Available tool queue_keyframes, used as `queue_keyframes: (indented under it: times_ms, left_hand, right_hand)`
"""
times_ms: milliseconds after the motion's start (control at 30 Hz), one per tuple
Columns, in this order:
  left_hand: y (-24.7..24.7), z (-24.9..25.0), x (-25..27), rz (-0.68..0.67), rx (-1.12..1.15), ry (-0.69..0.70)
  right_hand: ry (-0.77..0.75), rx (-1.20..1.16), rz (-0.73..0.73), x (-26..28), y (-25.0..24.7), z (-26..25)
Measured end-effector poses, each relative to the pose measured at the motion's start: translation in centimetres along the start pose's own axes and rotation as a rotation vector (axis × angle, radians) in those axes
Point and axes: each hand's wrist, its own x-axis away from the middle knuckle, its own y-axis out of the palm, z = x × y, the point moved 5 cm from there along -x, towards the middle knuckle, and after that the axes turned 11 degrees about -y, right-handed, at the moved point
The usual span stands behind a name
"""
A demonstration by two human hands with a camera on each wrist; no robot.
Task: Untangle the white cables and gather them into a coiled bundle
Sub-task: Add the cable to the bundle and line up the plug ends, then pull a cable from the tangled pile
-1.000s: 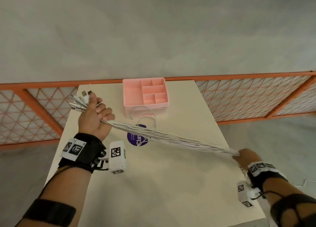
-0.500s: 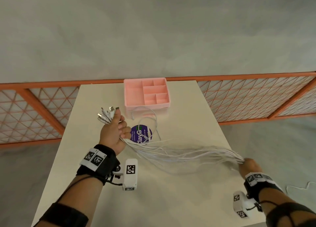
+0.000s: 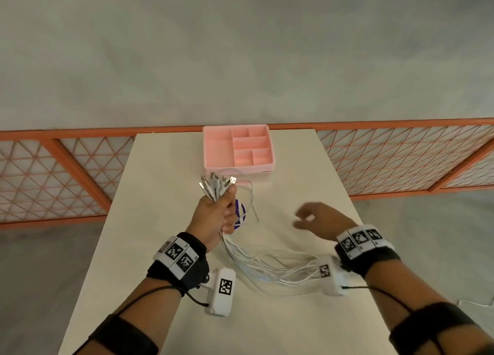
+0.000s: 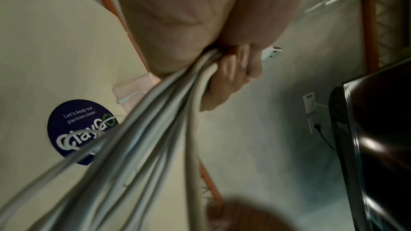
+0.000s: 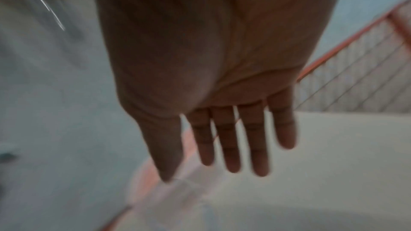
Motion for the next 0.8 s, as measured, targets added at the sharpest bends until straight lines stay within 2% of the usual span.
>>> queue_keyframes:
  times_ms: [67,133,200,267,467,567,700,800]
  left_hand:
    - [0.5,-0.3,0.3,-0.01,-0.055,-0.004]
    - [0.8,-0.3,0.8,-0.021,-0.097,0.007]
    - [1.0,-0.2,1.2,-0.035,-0.148,0.022]
    - [1.1,-0.2,1.5,-0.04,-0.215,0.04]
    - [0.1,-0.4,1.8,-0.017,-0.341,0.085]
    - [-0.7,-0.6,1.5,0.04,-0.341,0.089]
    - [0.1,-0.7,1.8,0.054,-0.399,0.126]
    - [0.0,-1.3,1.2,0.073,-0.437,0.099]
  right_hand:
    - [-0.24,-0.282,0.16,-0.1,-0.7,-6.6]
    - [-0.413,-0.456,0.207,-0.1,-0.3,-11.7]
    - [-0.531,-0.521,0.191,-0.3,0.5,-15.0]
    - [-0.585,-0.485,0.177,-0.5,1.3,-16.9]
    - [-0.605,-0.384,0.241,-1.6,2.0,-18.3]
    - [-0.611,-0.375,0.287,-1.2,2.6,-18.3]
    - [-0.543,-0.428,0.384,-0.9,2.9,-17.9]
    - [-0.503,-0.347,0.427,-1.1,3.1,-18.0]
